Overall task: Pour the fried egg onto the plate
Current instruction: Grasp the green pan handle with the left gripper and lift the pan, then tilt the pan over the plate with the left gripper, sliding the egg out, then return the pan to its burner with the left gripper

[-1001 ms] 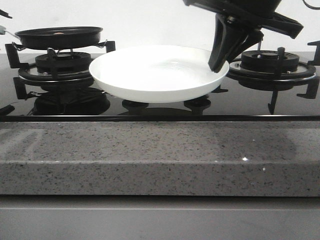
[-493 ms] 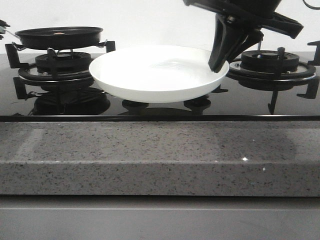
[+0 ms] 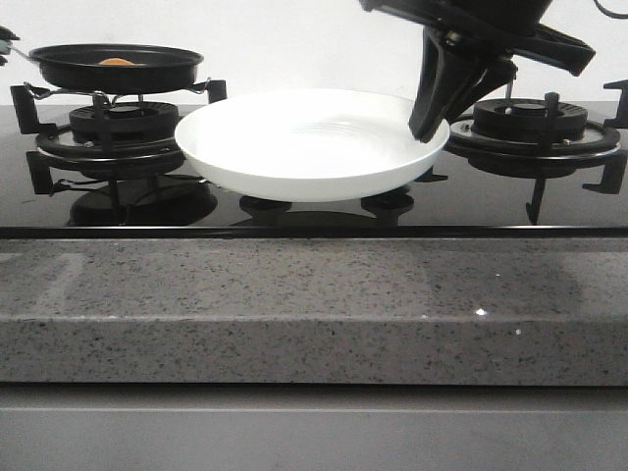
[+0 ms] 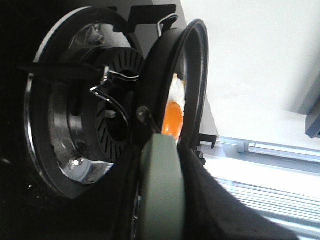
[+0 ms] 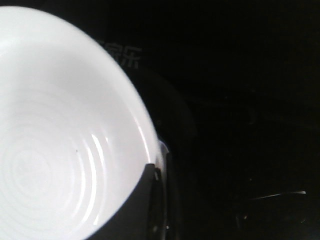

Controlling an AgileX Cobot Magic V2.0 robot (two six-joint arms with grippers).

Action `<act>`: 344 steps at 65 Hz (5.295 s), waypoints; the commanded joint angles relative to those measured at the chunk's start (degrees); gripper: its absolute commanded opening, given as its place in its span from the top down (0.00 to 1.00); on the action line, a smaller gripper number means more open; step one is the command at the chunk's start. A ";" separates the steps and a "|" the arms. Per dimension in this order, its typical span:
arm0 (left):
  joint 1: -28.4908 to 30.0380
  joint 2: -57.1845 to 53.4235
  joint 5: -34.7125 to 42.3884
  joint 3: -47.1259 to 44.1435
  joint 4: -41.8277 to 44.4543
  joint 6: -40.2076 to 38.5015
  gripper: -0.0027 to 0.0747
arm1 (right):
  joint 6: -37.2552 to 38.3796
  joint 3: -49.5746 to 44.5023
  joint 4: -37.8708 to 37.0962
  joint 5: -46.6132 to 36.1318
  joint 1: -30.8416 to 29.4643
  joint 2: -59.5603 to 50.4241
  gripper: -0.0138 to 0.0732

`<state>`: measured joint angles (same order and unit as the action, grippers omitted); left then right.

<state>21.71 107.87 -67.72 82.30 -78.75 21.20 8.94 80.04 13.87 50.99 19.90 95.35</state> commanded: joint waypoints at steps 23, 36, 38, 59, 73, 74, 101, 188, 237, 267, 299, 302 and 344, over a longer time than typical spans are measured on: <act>-0.67 -14.71 0.91 1.74 -4.45 6.89 0.99 | -0.52 1.58 -0.56 -1.35 0.03 -1.94 0.92; -4.63 -21.19 6.44 1.74 4.65 8.39 0.99 | -0.52 1.58 -0.56 -1.35 0.03 -1.94 0.92; -5.45 -22.01 7.34 1.74 7.04 8.39 0.99 | -0.52 1.58 -0.56 -1.35 0.03 -1.94 0.92; -18.01 -29.57 14.52 1.64 19.14 10.31 0.99 | -0.52 1.58 -0.56 -1.35 0.03 -1.94 0.92; -26.59 -31.18 17.40 1.64 23.96 16.29 0.99 | -0.52 1.58 -0.56 -1.35 0.03 -1.94 0.92; -27.39 -31.22 17.54 1.64 24.21 17.56 0.99 | -0.52 1.58 -0.56 -1.35 0.03 -1.94 0.92; -40.38 -31.22 25.51 1.64 39.25 33.65 0.99 | -0.52 1.58 -0.56 -1.35 0.03 -1.94 0.92; -7.31 -23.25 12.15 1.64 8.29 12.10 0.99 | -0.52 1.58 -0.56 -1.35 0.03 -1.94 0.92; 0.93 -2.80 0.55 1.64 -7.34 4.46 0.97 | -0.52 1.58 -0.56 -1.35 0.03 -1.94 0.92; 0.93 -2.50 -1.40 1.64 -7.10 3.68 0.28 | -0.52 1.58 -0.56 -1.35 0.03 -1.94 0.92; 7.41 -3.29 -1.39 3.43 -0.93 3.78 0.28 | -0.52 1.58 -0.56 -1.35 0.03 -1.83 0.92; 8.37 -3.75 -1.53 3.43 -0.48 3.78 0.28 | -0.52 1.58 -0.56 -1.35 0.03 -1.83 0.92; -6.98 -24.80 6.28 3.43 32.70 3.59 0.29 | -0.52 1.58 -0.56 -1.35 0.03 -1.83 0.92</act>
<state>19.38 87.75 -63.23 83.94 -49.26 26.06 8.86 80.04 13.97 51.02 19.90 95.35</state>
